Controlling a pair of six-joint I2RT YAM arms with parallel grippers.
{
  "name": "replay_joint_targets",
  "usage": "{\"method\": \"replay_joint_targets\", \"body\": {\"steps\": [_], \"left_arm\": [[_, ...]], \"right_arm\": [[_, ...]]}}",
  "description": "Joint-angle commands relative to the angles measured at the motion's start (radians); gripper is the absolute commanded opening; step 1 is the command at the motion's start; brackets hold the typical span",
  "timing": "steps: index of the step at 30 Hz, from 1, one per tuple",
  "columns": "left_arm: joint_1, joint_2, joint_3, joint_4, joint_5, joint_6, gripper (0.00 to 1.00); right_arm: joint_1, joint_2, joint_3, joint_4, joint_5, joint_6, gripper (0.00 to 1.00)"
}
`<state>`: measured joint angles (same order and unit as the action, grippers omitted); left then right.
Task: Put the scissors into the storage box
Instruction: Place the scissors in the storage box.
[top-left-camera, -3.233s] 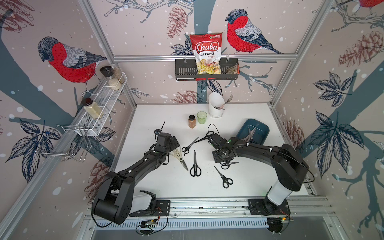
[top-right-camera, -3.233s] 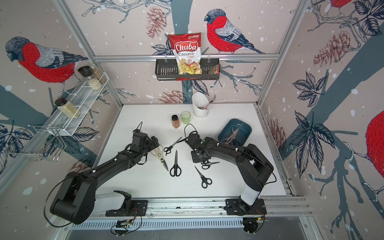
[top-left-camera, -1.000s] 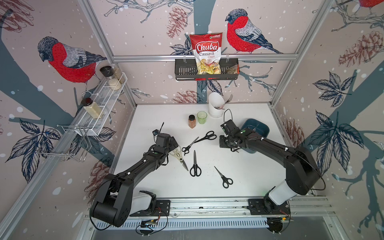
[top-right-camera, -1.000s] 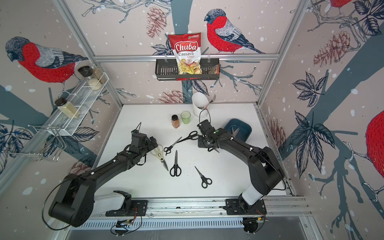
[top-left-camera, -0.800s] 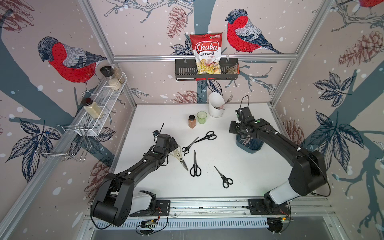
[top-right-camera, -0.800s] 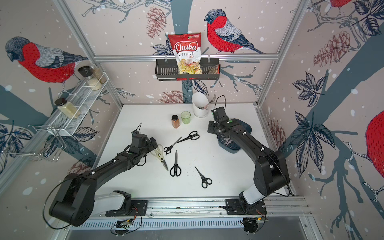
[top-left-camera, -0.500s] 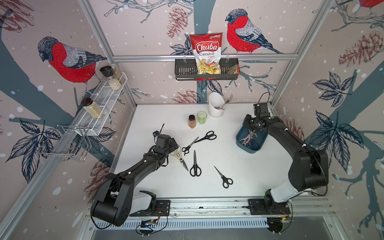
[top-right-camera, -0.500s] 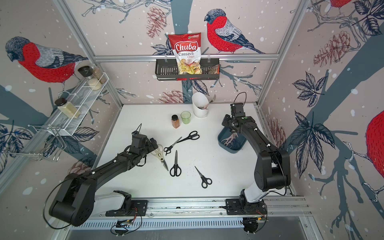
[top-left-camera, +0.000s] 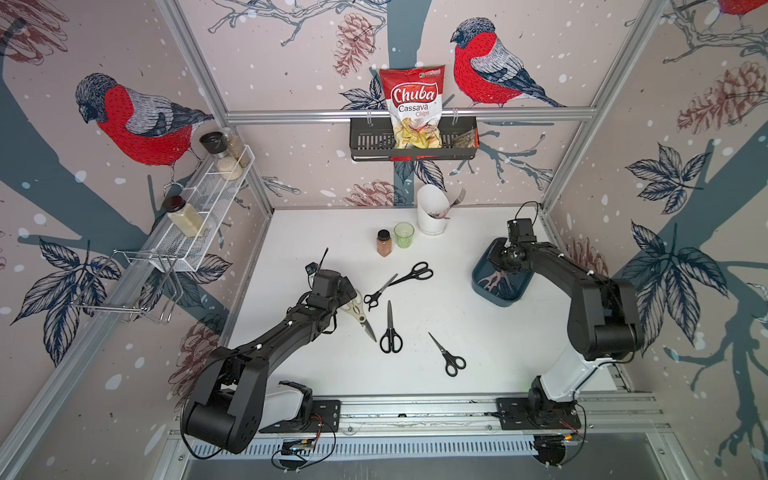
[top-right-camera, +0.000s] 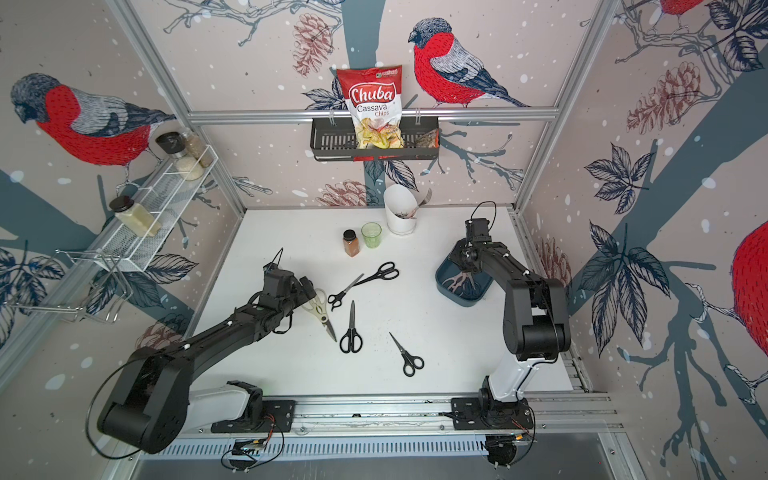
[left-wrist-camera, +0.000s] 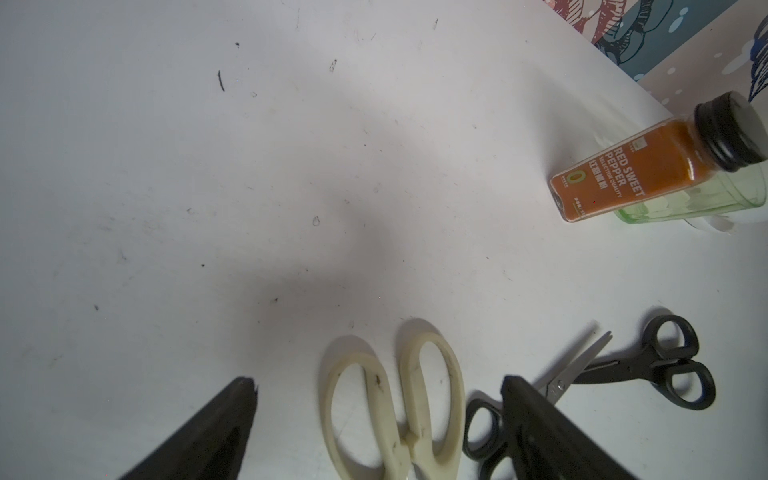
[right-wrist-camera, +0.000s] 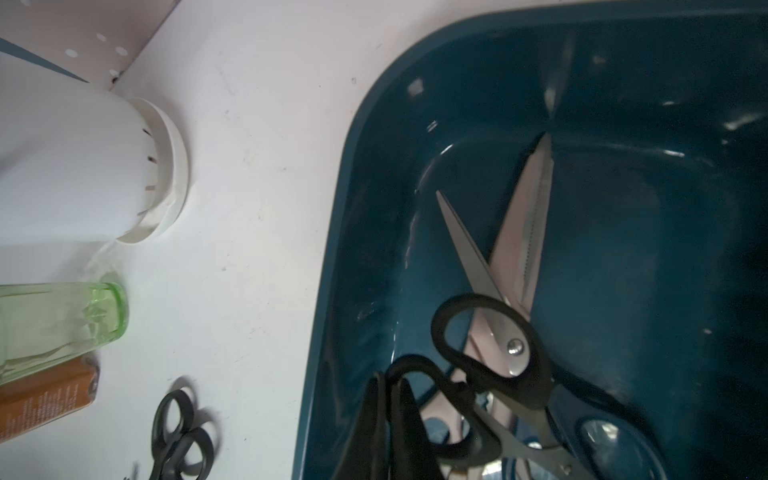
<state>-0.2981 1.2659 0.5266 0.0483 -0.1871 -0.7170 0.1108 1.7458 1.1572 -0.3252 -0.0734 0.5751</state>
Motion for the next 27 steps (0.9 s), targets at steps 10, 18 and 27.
{"method": "replay_joint_targets", "body": {"steps": [10, 18, 27], "left_arm": [[0.002, -0.004, 0.002, 0.009, -0.018, 0.024, 0.96], [0.002, 0.009, 0.009, 0.022, -0.009, 0.027, 0.96], [0.001, 0.009, 0.034, 0.010, 0.008, 0.028, 0.96]], "right_arm": [[0.002, 0.069, 0.007, 0.036, 0.054, 0.016, 0.20], [0.060, 0.020, 0.061, -0.025, 0.126, -0.046, 0.34], [0.307, -0.040, 0.086, -0.167, 0.328, -0.158, 0.45]]}}
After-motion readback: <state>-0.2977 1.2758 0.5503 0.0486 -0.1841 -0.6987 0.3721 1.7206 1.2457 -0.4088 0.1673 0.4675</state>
